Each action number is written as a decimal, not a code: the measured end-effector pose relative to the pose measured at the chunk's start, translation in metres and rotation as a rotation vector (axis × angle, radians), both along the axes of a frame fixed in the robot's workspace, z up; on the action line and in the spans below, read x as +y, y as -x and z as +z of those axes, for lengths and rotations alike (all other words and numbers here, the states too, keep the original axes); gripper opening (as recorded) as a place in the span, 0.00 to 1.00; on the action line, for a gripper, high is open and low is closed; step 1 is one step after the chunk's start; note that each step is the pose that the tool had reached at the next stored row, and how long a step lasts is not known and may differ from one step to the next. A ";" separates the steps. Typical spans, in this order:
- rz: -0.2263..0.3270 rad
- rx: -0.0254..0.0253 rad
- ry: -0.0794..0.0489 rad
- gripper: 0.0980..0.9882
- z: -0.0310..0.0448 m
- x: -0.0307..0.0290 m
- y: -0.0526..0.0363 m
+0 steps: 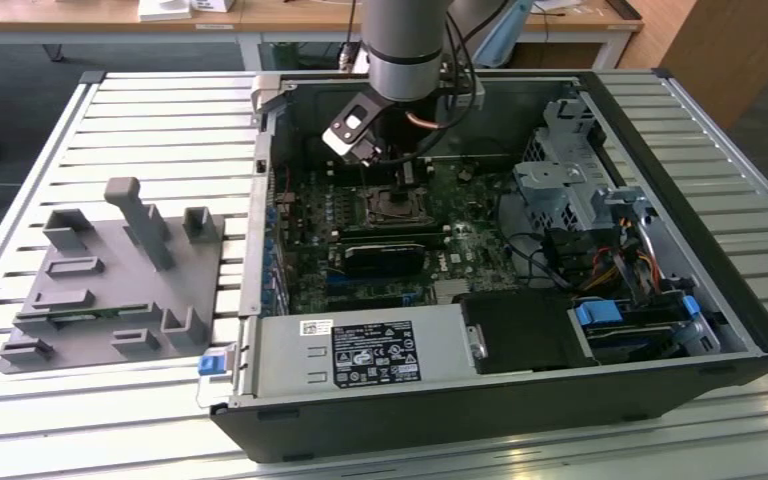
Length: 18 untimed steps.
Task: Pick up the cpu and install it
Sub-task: 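Install the first cpu locking lever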
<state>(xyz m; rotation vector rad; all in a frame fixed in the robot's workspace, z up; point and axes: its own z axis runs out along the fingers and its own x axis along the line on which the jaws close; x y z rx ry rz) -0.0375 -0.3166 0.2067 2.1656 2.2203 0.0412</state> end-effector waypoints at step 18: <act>0.000 0.0000 0.000 0.01 0.0021 0.0000 -0.0009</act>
